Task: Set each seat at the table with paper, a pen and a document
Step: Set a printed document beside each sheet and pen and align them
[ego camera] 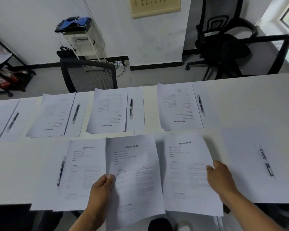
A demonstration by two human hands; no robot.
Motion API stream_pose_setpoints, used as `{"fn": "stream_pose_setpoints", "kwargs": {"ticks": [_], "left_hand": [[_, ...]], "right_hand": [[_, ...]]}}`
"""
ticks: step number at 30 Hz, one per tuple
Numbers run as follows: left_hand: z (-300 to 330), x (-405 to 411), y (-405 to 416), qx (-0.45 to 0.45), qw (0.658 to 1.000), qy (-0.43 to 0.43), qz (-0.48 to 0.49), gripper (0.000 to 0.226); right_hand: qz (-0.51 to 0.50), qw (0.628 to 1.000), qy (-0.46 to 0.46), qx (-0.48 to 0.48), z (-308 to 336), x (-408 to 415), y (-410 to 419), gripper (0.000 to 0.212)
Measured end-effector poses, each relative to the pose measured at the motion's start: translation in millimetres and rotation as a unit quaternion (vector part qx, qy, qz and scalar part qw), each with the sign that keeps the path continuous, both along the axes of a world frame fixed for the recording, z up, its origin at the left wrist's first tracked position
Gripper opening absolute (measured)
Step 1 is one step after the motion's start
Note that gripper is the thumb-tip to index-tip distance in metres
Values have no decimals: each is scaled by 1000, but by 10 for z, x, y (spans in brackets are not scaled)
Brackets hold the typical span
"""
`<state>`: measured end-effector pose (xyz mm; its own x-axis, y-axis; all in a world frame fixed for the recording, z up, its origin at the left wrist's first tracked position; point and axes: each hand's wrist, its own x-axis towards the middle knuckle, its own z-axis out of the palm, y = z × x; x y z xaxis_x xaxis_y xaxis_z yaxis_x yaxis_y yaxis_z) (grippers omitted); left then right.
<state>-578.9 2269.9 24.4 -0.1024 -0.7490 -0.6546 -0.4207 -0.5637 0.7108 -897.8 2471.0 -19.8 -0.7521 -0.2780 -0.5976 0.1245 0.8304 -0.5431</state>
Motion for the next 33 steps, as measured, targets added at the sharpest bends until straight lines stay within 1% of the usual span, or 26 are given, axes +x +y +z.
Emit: {"fn": "stream_pose_setpoints", "kwargs": {"ticks": [3,5,12,19,26,31,33], "left_hand": [[95,20,-41,-10,1000,3,21,31],[148,20,-55,-8,999,7,32,30],[112,58,-57,-8,999,5,50,26],[25,81,-65,-11,999,5,38,26],[49,27,-49,-1,1000,13,16,28],[108,-55,-56,-2,1000,27,-2,29],[135,-112,-69,-2,1000,30,-11,29]], "right_hand": [[5,1000,8,15,-55,-45,6,25],[2,1000,11,14,-51,-50,-19,22],[15,1000,7,14,-70,2,-126,23],[26,1000,0,0,-77,40,-231,23],[47,999,16,12,-91,21,-266,18],[48,999,25,7,1,48,-257,28],[44,998,34,19,10,32,-236,28]]}}
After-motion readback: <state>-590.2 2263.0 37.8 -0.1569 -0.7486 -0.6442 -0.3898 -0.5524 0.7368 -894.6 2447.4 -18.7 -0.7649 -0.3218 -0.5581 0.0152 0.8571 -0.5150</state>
